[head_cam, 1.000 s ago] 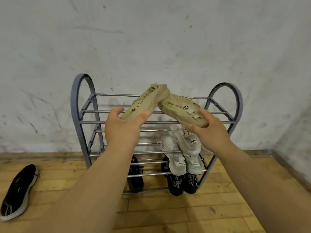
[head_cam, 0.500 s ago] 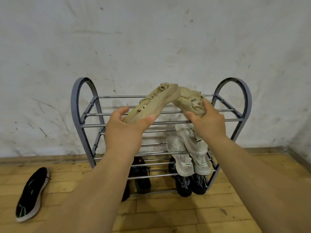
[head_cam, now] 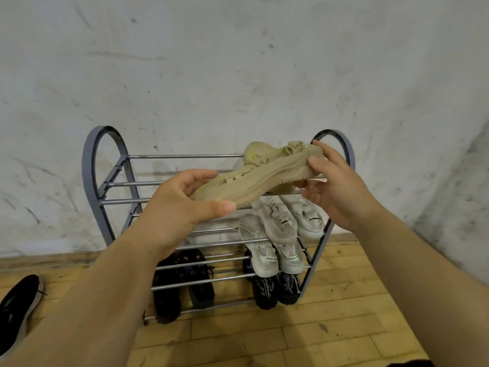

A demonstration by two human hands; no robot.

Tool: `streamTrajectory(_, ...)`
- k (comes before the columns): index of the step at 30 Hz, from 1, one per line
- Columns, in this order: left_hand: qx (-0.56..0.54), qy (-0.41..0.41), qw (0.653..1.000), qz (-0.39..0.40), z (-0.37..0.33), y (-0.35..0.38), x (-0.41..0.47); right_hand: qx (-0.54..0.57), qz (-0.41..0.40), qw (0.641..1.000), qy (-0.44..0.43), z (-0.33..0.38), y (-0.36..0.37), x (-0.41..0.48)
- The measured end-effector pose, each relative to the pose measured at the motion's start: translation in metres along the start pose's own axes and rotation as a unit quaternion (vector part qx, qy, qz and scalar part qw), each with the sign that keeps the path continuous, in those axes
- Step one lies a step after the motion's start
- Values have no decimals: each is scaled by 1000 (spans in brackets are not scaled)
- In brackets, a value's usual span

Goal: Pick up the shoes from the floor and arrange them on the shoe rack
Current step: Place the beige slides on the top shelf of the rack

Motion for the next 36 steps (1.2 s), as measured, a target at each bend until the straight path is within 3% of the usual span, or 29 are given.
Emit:
streamTrajectory(6, 17, 7, 998, 58, -2, 3, -10, 34, 50, 996, 66, 4, -18, -16)
streamTrajectory(9, 35, 17, 998, 59, -6, 3, -18, 4, 70, 996, 54, 8, -25, -22)
streamTrajectory(11, 21, 14, 999, 32, -9, 2, -21, -38, 90, 995, 24, 13, -29, -24)
streamTrajectory(13, -59, -17, 998, -12, -10, 0, -23, -69, 108, 992, -4, 17, -29, -29)
streamTrajectory(18, -219, -98, 967, -87, -8, 0, -25, -115, 143, 982, -49, 16, -21, -38)
streamTrajectory(21, -248, -117, 955, -110, -3, -1, -24, -162, 191, 966, -61, 18, -19, -45)
streamTrajectory(26, -259, -127, 946, -149, 9, -1, -18, -317, 230, 911, -127, 22, -16, -57)
streamTrajectory(29, -254, -122, 947, -156, 14, 5, -13, -339, 244, 900, -128, 20, -16, -59)
streamTrajectory(33, -245, -96, 953, -152, 13, 22, -4, -296, 200, 927, -118, 19, -22, -44)
streamTrajectory(36, -213, -91, 959, -165, 15, 39, 6, -163, 125, 974, -90, 21, -34, -24)
Point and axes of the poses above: each hand's wrist, its own x-axis towards the middle knuckle, its own y-axis out of the palm, z = x × y, the point moved 6 cm from there along x, towards the middle knuckle, and after that the axes turned 15 degrees about -z, right-handed, at the moved point
